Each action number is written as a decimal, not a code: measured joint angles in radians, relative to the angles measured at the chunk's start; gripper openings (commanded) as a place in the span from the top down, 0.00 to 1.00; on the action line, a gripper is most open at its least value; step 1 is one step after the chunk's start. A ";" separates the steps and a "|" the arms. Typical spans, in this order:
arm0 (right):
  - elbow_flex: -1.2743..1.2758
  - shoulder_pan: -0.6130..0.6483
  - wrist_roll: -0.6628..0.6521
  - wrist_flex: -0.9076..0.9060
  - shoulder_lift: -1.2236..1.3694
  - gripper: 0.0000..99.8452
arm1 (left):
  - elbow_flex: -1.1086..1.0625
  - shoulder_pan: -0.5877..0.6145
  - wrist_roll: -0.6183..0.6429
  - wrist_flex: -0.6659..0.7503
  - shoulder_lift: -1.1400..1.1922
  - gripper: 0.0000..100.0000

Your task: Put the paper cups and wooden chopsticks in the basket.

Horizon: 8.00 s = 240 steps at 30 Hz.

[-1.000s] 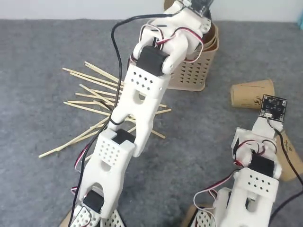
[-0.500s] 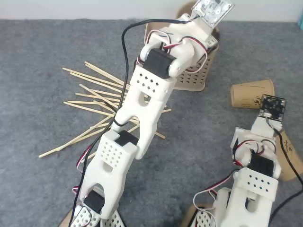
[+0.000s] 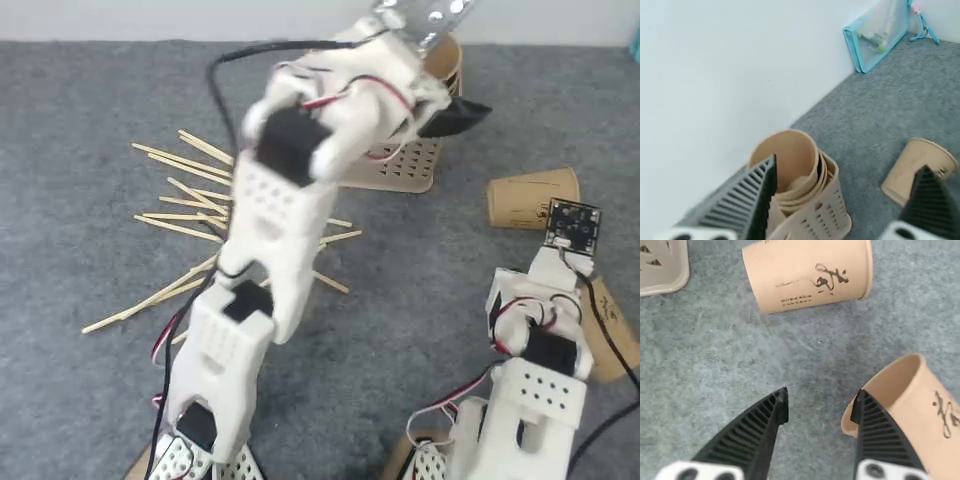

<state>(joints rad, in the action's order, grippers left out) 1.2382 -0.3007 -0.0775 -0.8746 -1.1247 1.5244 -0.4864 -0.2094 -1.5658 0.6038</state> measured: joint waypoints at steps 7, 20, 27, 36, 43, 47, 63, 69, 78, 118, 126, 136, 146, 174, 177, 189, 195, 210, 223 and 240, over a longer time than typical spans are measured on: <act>-0.127 -0.098 -0.026 -0.238 -0.278 0.78 | -0.060 0.038 0.106 -0.155 -0.170 0.60; -0.272 -0.514 -0.192 -0.338 -0.218 0.78 | -0.901 -0.081 0.226 -0.129 -0.420 0.83; -0.361 -0.819 -0.256 -0.192 0.026 0.78 | -1.183 -0.169 0.232 0.068 -0.453 0.78; -0.362 -1.079 -0.358 0.167 0.379 0.78 | -1.346 -0.276 0.232 0.327 -0.453 0.78; -0.362 -1.079 -0.364 0.230 0.601 0.78 | -1.372 -0.324 0.308 0.411 -0.453 0.79; -0.361 -1.079 -0.313 0.230 0.624 0.89 | -1.416 -0.288 0.373 0.417 -0.453 0.94; -0.463 -0.793 -0.213 -0.103 0.569 0.98 | -1.603 0.011 0.385 0.281 -0.617 0.99; -0.390 -0.818 -0.210 -0.107 0.557 0.98 | -1.751 0.037 0.385 0.281 -0.784 0.99; -0.302 -0.845 -0.192 -0.035 0.557 0.97 | -1.918 0.037 0.384 0.351 -0.959 0.99; -0.796 -0.186 0.138 -0.338 0.628 0.83 | -2.110 0.301 0.387 0.448 -0.996 0.98; -1.054 -0.172 0.147 -0.446 1.042 0.83 | -2.110 0.301 0.388 0.448 -0.996 0.98; -1.244 -0.167 0.147 -0.480 1.227 0.83 | -2.110 0.301 0.379 0.448 -0.996 0.98; -1.372 -0.132 -0.006 -0.575 1.255 0.83 | -2.110 0.301 0.361 0.448 -0.996 0.98; -1.413 -0.103 -0.106 -0.575 1.424 0.98 | -2.157 0.301 0.361 0.522 -0.996 0.98; -1.413 -0.147 -0.149 -0.575 1.427 0.98 | -2.157 0.301 0.361 0.522 -0.996 0.98; -1.413 -0.296 -0.358 -0.695 1.364 0.98 | -2.157 0.301 0.361 0.522 -0.996 0.98; -1.413 -0.416 -0.506 -0.772 1.286 0.98 | -2.157 0.301 0.361 0.522 -0.996 0.98; -1.413 -0.752 -0.784 -0.872 1.181 0.98 | -2.157 0.301 0.361 0.522 -0.996 0.98; -1.413 -0.807 -0.796 -0.873 1.025 0.76 | -2.157 0.301 0.361 0.522 -0.996 0.98; -0.979 -0.916 -0.798 -0.516 0.931 0.76 | -2.157 0.301 0.361 0.522 -0.996 0.98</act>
<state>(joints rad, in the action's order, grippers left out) 0.2593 -1.2167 -0.8753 -1.3901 -0.1933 -0.6329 -0.1857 0.1511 -1.0441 -0.3920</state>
